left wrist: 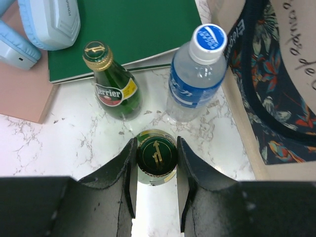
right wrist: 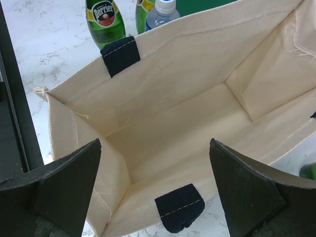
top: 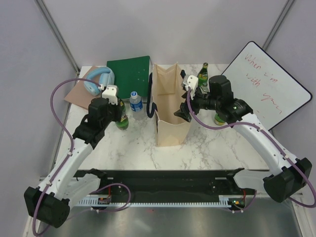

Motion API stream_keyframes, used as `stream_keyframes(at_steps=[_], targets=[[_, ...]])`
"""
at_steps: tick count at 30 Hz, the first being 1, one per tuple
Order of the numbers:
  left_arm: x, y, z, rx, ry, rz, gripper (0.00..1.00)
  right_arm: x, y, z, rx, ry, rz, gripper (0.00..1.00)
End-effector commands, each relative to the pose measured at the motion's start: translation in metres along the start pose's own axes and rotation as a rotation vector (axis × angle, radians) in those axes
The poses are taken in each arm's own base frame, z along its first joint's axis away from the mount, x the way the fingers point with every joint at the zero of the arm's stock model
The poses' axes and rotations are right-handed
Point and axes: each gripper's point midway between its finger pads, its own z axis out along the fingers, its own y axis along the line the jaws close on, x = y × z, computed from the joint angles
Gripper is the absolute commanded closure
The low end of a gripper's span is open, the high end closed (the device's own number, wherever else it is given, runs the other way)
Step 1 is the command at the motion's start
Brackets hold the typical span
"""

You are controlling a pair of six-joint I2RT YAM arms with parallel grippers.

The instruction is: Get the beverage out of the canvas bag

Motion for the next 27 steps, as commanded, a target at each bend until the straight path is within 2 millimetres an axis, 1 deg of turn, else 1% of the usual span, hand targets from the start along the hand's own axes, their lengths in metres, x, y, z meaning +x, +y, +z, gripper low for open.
stream_keyframes(at_steps=[1,2,3,6,8,9,10,12,14,17,18,20,21,23,24,25,26,27], targets=[[-0.077,0.008,0.002,0.01,-0.309,-0.087,0.98,-0.021,-0.006,-0.002,0.016,-0.054,-0.026,0.02],[-0.076,0.008,0.006,0.011,-0.307,-0.092,0.98,-0.02,-0.006,-0.002,0.015,-0.051,-0.025,0.02],[-0.07,0.011,0.01,0.005,-0.297,-0.093,0.98,-0.02,-0.006,-0.002,0.017,-0.051,-0.026,0.02],[-0.061,0.011,0.018,0.012,-0.267,-0.091,0.97,-0.019,-0.007,-0.002,0.018,-0.049,-0.027,0.02],[-0.055,0.01,0.022,0.015,-0.251,-0.085,0.96,-0.019,-0.007,-0.002,0.018,-0.049,-0.028,0.02],[-0.057,0.011,0.024,0.014,-0.263,-0.085,0.94,-0.018,-0.007,-0.001,0.018,-0.048,-0.029,0.02],[-0.055,0.012,0.025,0.009,-0.259,-0.083,0.94,-0.019,-0.006,-0.001,0.018,-0.049,-0.03,0.02],[-0.045,0.014,0.029,0.002,-0.24,-0.08,0.93,-0.019,-0.007,-0.001,0.018,-0.048,-0.031,0.02],[-0.041,0.014,0.031,0.002,-0.229,-0.081,0.9,-0.017,-0.007,-0.001,0.018,-0.045,-0.029,0.02],[-0.036,0.015,0.031,-0.003,-0.22,-0.088,0.77,-0.017,-0.007,0.0,0.015,-0.045,-0.03,0.02],[-0.036,0.015,0.031,-0.004,-0.218,-0.091,0.61,-0.017,-0.007,0.001,0.014,-0.043,-0.029,0.02],[-0.034,0.016,0.03,-0.011,-0.208,-0.106,0.48,-0.017,-0.008,0.001,0.012,-0.041,-0.029,0.02],[-0.037,0.017,0.028,-0.013,-0.216,-0.108,0.38,-0.016,-0.007,0.002,0.01,-0.041,-0.029,0.02],[-0.029,0.017,0.026,-0.016,-0.178,-0.117,0.28,-0.017,-0.007,0.002,0.004,-0.042,-0.033,0.02],[-0.033,0.018,0.024,-0.021,-0.18,-0.119,0.16,-0.017,-0.007,0.002,0.003,-0.042,-0.04,0.02],[-0.035,0.018,0.022,-0.027,-0.176,-0.131,0.07,-0.017,-0.006,0.003,-0.002,-0.041,-0.046,0.02],[-0.032,0.019,0.018,-0.033,-0.157,-0.135,0.05,-0.017,-0.007,0.003,-0.004,-0.04,-0.049,0.02],[-0.042,0.022,0.013,-0.047,-0.173,-0.144,0.0,-0.015,-0.006,0.002,-0.011,-0.033,-0.067,0.02]])
